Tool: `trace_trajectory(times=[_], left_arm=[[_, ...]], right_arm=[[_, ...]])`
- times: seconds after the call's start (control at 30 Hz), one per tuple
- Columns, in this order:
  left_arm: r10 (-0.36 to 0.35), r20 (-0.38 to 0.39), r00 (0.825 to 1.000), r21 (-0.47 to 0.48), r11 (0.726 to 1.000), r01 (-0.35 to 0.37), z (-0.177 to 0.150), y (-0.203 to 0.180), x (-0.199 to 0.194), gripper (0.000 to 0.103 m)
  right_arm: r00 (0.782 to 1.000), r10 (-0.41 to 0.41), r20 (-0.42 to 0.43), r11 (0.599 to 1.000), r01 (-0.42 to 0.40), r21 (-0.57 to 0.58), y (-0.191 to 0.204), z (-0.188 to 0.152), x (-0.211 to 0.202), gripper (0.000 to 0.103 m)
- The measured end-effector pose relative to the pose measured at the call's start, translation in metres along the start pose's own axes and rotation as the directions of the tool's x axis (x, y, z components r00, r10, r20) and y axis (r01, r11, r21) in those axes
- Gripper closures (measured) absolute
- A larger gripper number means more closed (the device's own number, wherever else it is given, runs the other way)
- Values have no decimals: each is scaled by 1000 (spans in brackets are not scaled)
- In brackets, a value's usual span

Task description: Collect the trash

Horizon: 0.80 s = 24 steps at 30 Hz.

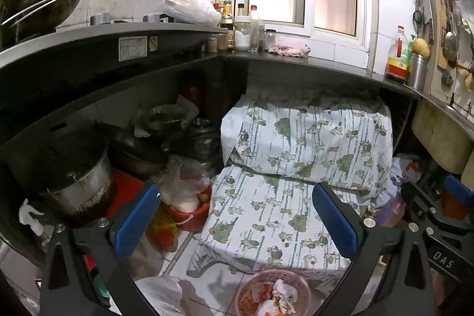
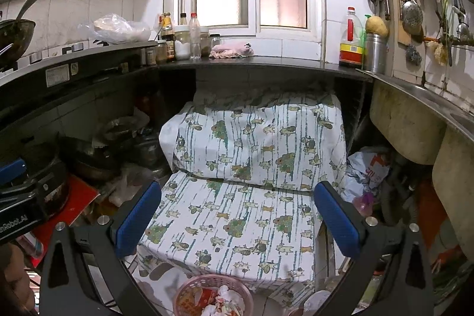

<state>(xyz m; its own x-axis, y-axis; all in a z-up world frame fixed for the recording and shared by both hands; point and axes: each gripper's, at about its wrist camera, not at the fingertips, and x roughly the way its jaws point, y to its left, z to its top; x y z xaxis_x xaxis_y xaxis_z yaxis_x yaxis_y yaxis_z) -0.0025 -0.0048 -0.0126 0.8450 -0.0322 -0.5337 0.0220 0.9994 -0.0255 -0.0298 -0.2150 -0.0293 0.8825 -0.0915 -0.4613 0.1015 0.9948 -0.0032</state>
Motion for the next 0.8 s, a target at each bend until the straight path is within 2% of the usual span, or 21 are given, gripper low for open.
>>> trace_trajectory(times=[0.8], left_arm=[[34,-4,999,-19,999,-34,-7,0,3,0]], right_arm=[[999,24,42,1000,-23,-7,5,2,-15,1]])
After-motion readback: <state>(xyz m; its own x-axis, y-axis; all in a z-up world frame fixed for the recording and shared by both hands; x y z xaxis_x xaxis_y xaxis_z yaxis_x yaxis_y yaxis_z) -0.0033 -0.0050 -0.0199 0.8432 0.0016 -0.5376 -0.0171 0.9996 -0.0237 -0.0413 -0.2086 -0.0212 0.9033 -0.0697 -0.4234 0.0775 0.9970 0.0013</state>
